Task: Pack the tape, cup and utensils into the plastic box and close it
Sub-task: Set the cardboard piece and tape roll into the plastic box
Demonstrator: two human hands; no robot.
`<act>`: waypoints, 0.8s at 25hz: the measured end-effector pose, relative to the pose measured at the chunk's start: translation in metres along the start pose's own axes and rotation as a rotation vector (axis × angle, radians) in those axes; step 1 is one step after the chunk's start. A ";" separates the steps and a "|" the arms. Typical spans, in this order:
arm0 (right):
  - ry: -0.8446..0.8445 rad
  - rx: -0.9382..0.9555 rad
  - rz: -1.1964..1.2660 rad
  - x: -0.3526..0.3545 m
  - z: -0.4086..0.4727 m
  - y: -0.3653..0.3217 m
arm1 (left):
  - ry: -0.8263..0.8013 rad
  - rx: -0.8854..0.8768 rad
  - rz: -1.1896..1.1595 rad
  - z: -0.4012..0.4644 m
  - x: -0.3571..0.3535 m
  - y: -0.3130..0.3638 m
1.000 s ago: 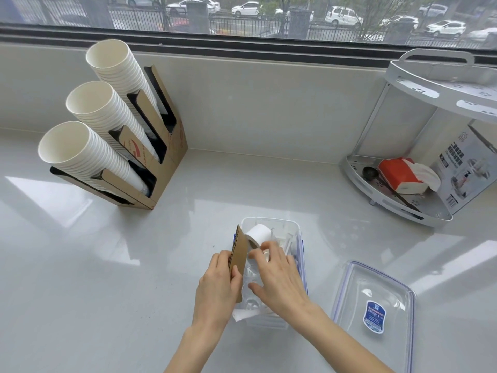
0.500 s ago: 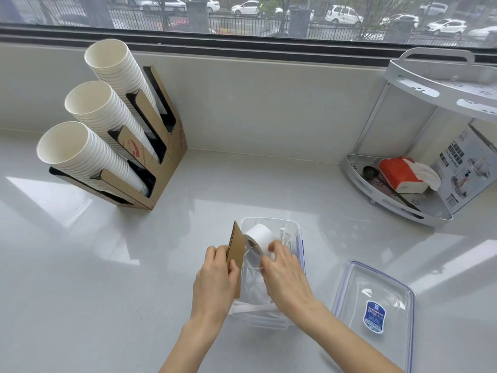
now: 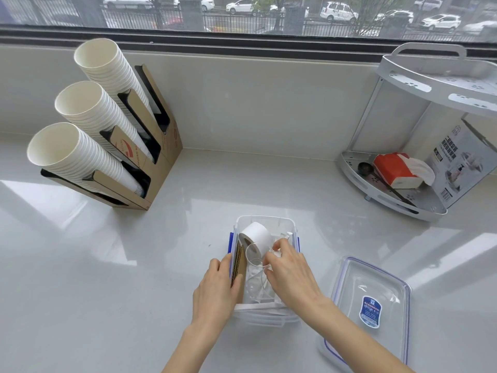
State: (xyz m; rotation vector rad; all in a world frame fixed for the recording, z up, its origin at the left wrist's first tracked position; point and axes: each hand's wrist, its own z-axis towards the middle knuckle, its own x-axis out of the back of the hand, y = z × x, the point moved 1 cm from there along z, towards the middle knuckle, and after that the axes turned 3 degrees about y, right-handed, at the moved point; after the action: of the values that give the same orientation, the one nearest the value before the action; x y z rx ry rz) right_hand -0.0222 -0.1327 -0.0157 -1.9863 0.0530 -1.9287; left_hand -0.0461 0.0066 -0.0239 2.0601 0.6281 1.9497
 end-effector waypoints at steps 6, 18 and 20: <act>-0.006 -0.021 0.033 -0.002 0.000 0.000 | 0.028 -0.005 -0.009 0.002 -0.005 -0.003; 0.044 0.067 0.457 0.017 0.002 0.017 | -0.113 -0.233 -0.364 0.026 0.013 0.002; -0.017 0.078 0.550 0.023 0.001 0.023 | -0.143 -0.268 -0.436 0.025 0.015 0.006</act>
State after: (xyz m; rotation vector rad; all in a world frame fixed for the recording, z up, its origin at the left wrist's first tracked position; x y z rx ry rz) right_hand -0.0142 -0.1607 -0.0004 -1.7049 0.4609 -1.5313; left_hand -0.0203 0.0110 -0.0100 1.7089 0.6734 1.5331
